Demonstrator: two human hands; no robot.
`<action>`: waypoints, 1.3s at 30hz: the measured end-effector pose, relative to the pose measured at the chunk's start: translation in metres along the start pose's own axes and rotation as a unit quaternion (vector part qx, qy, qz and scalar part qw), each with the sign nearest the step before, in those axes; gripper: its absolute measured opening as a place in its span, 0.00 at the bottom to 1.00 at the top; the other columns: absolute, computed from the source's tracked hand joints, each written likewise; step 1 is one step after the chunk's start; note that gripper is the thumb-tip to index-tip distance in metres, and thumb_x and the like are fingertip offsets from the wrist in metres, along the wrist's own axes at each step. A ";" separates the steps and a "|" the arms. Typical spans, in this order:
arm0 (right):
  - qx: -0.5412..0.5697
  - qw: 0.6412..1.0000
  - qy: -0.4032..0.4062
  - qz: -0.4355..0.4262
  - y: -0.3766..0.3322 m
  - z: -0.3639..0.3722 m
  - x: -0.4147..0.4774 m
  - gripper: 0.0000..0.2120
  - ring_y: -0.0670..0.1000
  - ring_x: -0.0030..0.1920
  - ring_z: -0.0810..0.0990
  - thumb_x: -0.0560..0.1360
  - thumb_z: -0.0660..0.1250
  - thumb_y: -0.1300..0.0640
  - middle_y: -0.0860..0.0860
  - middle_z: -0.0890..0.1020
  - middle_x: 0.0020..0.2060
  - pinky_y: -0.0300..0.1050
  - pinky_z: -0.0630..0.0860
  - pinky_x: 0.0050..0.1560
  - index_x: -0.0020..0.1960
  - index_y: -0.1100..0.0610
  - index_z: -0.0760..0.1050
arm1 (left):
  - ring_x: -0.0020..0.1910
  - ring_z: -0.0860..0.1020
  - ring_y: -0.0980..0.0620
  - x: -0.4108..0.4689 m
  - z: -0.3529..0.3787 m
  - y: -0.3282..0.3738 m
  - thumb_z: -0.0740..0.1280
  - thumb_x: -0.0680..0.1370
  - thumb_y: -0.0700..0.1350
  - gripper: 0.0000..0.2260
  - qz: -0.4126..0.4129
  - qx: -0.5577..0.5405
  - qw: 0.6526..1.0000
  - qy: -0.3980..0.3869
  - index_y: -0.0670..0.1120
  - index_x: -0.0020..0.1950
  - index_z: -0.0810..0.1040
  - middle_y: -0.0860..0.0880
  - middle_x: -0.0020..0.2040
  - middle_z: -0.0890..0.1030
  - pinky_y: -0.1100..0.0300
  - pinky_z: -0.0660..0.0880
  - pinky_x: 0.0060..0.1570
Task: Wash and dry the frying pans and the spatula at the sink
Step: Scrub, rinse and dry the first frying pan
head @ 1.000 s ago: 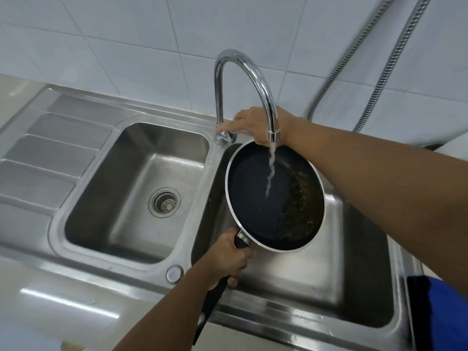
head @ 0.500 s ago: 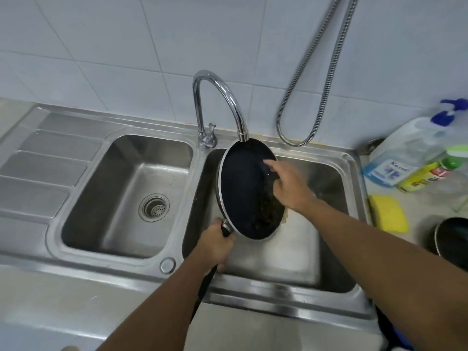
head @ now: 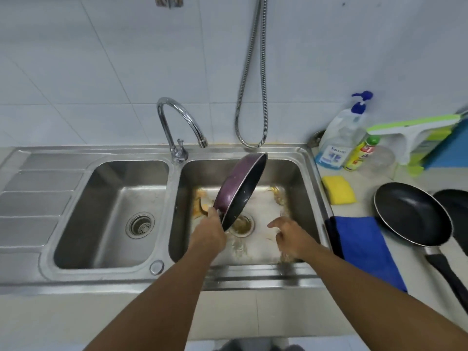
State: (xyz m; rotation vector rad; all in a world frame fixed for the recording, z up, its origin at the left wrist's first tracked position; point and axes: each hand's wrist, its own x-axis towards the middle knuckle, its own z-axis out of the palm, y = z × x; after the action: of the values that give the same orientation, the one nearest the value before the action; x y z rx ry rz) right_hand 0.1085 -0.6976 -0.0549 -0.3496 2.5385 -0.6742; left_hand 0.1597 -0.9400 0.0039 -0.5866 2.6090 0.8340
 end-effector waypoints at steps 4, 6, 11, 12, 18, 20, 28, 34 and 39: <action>0.066 0.997 -0.018 0.021 0.012 -0.006 -0.009 0.19 0.54 0.61 0.81 0.80 0.60 0.64 0.49 0.76 0.67 0.47 0.79 0.63 0.65 0.48 0.78 | 0.59 0.79 0.39 -0.007 0.000 0.023 0.63 0.80 0.38 0.27 0.032 0.062 0.998 0.007 0.48 0.77 0.58 0.41 0.60 0.79 0.44 0.79 0.58; 0.117 0.992 -0.009 0.045 0.020 -0.014 -0.012 0.18 0.54 0.52 0.84 0.80 0.60 0.64 0.48 0.77 0.64 0.44 0.82 0.54 0.64 0.49 0.79 | 0.59 0.80 0.37 -0.007 -0.001 0.036 0.63 0.80 0.38 0.25 0.038 0.047 0.998 -0.023 0.45 0.76 0.60 0.39 0.61 0.78 0.44 0.80 0.55; 0.048 0.988 0.143 0.040 0.054 -0.035 -0.031 0.21 0.51 0.63 0.75 0.78 0.62 0.66 0.52 0.71 0.69 0.39 0.73 0.61 0.70 0.53 0.74 | 0.39 0.81 0.42 -0.017 0.008 0.063 0.63 0.82 0.44 0.14 -0.005 -0.056 0.992 -0.116 0.45 0.66 0.66 0.41 0.50 0.79 0.48 0.84 0.40; 0.006 0.982 0.183 0.053 0.063 -0.038 -0.037 0.23 0.54 0.65 0.73 0.77 0.64 0.65 0.53 0.69 0.70 0.46 0.74 0.63 0.71 0.54 0.72 | 0.37 0.79 0.44 -0.021 0.012 0.068 0.63 0.82 0.44 0.13 -0.015 -0.090 0.988 -0.128 0.44 0.65 0.67 0.42 0.48 0.79 0.50 0.82 0.37; -0.185 0.924 0.160 0.295 0.103 -0.024 -0.073 0.36 0.70 0.77 0.55 0.79 0.56 0.36 0.62 0.57 0.80 0.70 0.51 0.75 0.81 0.51 0.54 | 0.26 0.66 0.53 -0.028 0.043 0.071 0.64 0.82 0.39 0.16 -0.064 -0.262 0.950 -0.156 0.44 0.69 0.69 0.46 0.33 0.70 0.62 0.65 0.22; -0.183 0.926 0.112 0.310 0.115 -0.009 -0.078 0.39 0.71 0.79 0.46 0.79 0.47 0.30 0.57 0.43 0.82 0.73 0.48 0.74 0.82 0.45 0.36 | 0.23 0.65 0.55 -0.029 0.048 0.066 0.64 0.82 0.39 0.16 -0.071 -0.284 0.943 -0.157 0.45 0.70 0.68 0.47 0.32 0.70 0.62 0.65 0.21; 0.011 0.940 0.306 0.150 0.089 -0.022 -0.071 0.26 0.65 0.66 0.76 0.78 0.65 0.63 0.59 0.76 0.70 0.59 0.72 0.65 0.76 0.55 0.69 | 0.23 0.63 0.56 -0.035 0.051 0.046 0.65 0.83 0.40 0.11 -0.079 -0.365 0.911 -0.175 0.46 0.65 0.71 0.46 0.34 0.69 0.63 0.63 0.21; 0.175 0.860 0.479 -0.006 0.003 -0.095 -0.014 0.25 0.60 0.62 0.79 0.74 0.61 0.69 0.59 0.81 0.63 0.45 0.70 0.65 0.71 0.62 0.74 | 0.24 0.64 0.55 -0.039 0.048 0.041 0.67 0.84 0.47 0.15 -0.057 -0.393 0.897 -0.193 0.50 0.69 0.70 0.46 0.34 0.70 0.62 0.66 0.22; 0.097 0.934 0.324 -0.120 -0.030 -0.096 0.039 0.29 0.59 0.77 0.64 0.77 0.60 0.69 0.57 0.66 0.77 0.51 0.61 0.76 0.77 0.57 0.66 | 0.24 0.64 0.55 -0.049 0.037 0.044 0.67 0.84 0.47 0.11 -0.024 -0.413 0.889 -0.197 0.52 0.65 0.71 0.47 0.32 0.69 0.63 0.64 0.21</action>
State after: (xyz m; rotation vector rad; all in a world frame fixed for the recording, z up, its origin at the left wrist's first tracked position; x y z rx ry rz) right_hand 0.0294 -0.6988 0.0183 -0.4243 3.0269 -1.3036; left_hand 0.1873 -0.8716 0.0171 -0.5912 1.7850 1.8389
